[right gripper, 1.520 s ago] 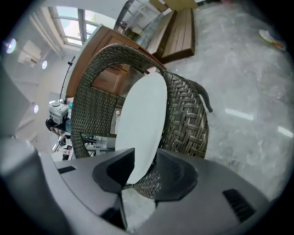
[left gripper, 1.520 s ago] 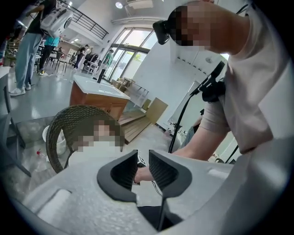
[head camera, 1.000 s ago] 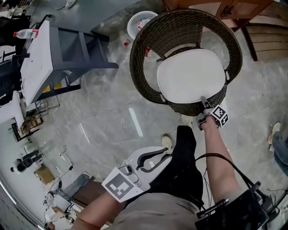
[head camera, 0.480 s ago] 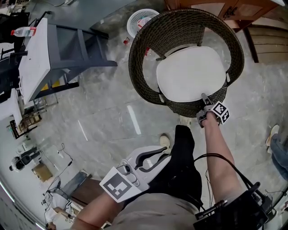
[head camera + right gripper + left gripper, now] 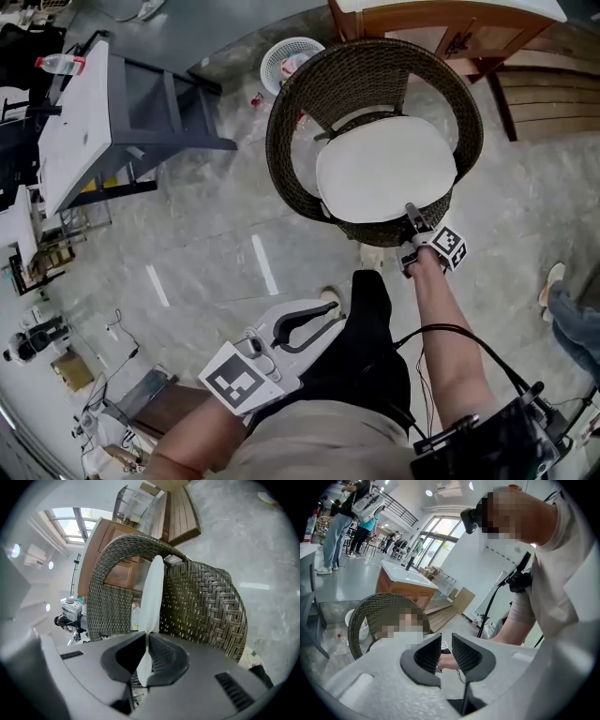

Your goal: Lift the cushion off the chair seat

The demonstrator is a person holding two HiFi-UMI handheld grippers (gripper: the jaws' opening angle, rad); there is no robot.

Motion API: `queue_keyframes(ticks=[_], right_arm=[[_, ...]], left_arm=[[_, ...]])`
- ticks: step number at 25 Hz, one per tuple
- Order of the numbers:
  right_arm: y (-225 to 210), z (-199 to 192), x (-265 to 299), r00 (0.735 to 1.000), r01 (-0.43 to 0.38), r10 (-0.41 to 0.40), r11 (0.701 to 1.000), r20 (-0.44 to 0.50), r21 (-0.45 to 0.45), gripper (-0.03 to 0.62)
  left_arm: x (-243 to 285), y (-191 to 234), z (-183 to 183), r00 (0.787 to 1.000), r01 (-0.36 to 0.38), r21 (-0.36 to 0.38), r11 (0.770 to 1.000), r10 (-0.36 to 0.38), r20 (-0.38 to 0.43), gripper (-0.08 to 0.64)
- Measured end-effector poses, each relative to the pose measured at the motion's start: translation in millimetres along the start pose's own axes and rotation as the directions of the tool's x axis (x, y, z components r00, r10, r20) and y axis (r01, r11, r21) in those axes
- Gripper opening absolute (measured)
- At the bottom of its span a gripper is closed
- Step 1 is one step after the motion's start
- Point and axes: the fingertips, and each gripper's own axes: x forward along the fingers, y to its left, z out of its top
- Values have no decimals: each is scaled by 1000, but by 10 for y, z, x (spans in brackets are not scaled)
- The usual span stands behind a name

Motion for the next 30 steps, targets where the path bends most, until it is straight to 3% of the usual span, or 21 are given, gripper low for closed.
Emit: queue_keyframes(ticks=[13, 19, 30], right_arm=[[994, -262, -1044, 992, -117, 119, 991, 41, -63, 26], [1351, -644, -1765, 985, -160, 166, 982, 52, -97, 26], [2217, -1569, -3211, 958, -278, 285, 951, 35, -137, 26]], left_arm=[[-732, -685, 231, 993, 47, 104, 993, -58, 101, 61], [-1226, -911, 168, 981, 67, 166, 984, -96, 170, 60], [-2108, -1298, 75, 961, 56, 196, 979, -106, 257, 61]])
